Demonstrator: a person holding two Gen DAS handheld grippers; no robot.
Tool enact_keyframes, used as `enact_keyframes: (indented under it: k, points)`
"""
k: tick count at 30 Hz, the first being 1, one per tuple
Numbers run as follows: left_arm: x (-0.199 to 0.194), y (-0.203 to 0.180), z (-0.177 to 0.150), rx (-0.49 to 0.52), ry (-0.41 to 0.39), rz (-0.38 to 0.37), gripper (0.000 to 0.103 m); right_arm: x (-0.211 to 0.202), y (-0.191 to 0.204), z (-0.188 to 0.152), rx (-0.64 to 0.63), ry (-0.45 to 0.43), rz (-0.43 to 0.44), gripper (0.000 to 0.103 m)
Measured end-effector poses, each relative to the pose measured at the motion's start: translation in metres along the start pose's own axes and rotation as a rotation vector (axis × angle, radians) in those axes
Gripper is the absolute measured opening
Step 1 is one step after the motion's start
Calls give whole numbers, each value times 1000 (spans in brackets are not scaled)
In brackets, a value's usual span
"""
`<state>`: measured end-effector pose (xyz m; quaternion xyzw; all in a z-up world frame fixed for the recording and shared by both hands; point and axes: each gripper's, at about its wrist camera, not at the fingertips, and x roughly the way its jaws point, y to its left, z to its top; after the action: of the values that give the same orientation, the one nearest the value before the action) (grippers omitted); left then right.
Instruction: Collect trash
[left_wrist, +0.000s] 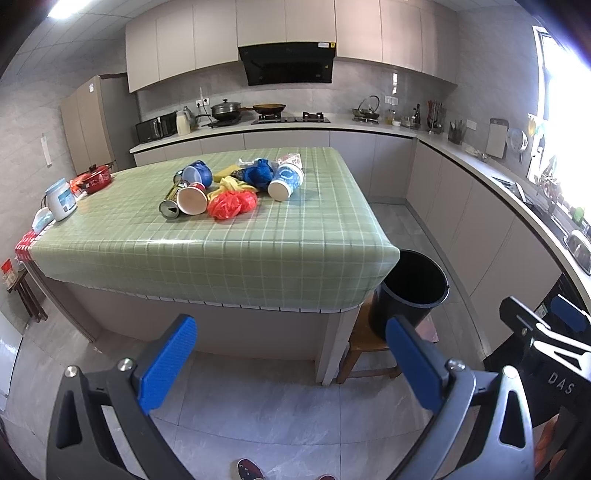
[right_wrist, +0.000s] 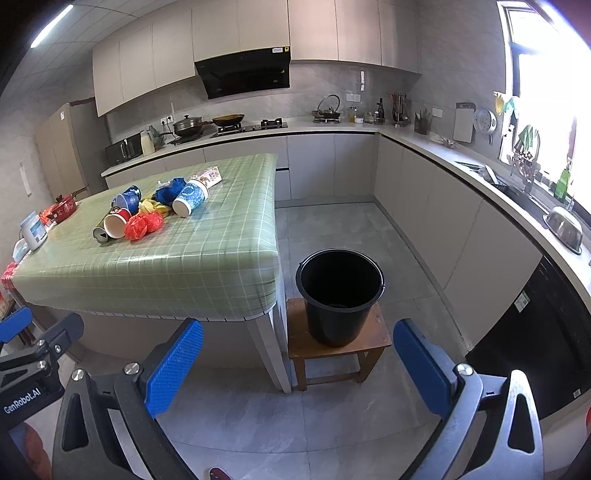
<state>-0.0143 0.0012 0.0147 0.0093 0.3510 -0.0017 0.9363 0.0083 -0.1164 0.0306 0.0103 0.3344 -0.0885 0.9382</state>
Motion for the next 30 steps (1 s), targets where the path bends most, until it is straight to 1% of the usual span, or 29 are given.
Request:
enact_keyframes:
  k: [30]
  points:
    - [8, -3, -1, -8, 10, 9, 103, 9, -1, 2, -20, 0, 12, 103]
